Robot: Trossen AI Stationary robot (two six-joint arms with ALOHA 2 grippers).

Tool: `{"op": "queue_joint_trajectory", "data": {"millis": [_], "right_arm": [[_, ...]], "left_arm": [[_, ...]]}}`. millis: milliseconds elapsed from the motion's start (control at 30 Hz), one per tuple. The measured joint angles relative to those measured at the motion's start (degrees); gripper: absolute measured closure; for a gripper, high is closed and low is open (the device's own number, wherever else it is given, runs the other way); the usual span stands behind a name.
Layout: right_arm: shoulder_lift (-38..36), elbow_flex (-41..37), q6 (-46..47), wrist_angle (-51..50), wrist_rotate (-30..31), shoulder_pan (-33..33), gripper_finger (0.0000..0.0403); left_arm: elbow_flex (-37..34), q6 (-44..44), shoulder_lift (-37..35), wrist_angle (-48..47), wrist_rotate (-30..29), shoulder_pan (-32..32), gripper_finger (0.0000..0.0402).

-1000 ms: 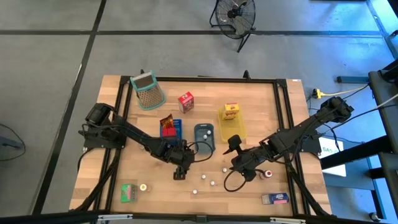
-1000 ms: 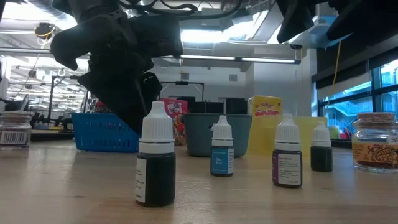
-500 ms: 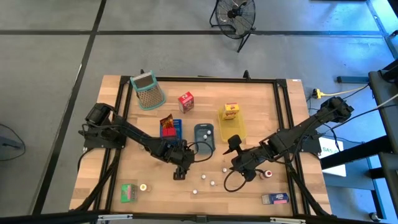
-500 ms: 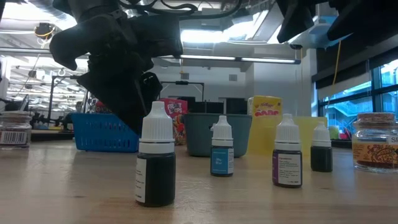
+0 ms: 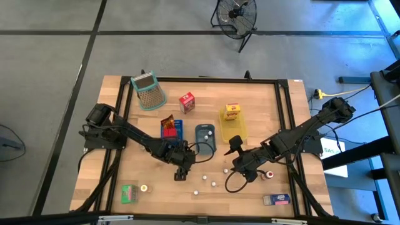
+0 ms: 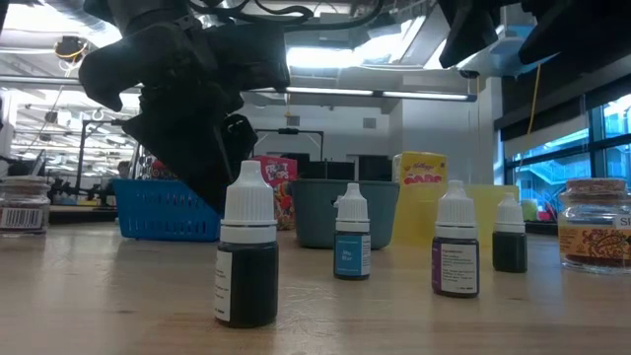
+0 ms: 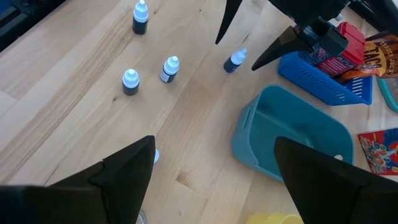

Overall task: Pick & Place Kitchen Items
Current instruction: Put the small food coloring bottle into the gray bin

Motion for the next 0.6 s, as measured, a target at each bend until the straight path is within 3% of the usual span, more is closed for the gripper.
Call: {"op": "queue_joint_trajectory", "data": {"millis": [600], "right_arm": [[0.0,0.0,0.0,0.0,0.0,0.0,0.0071]], "left_arm": [[0.0,-0.1,0.0,0.4,0.0,0.0,0.0103]]}}
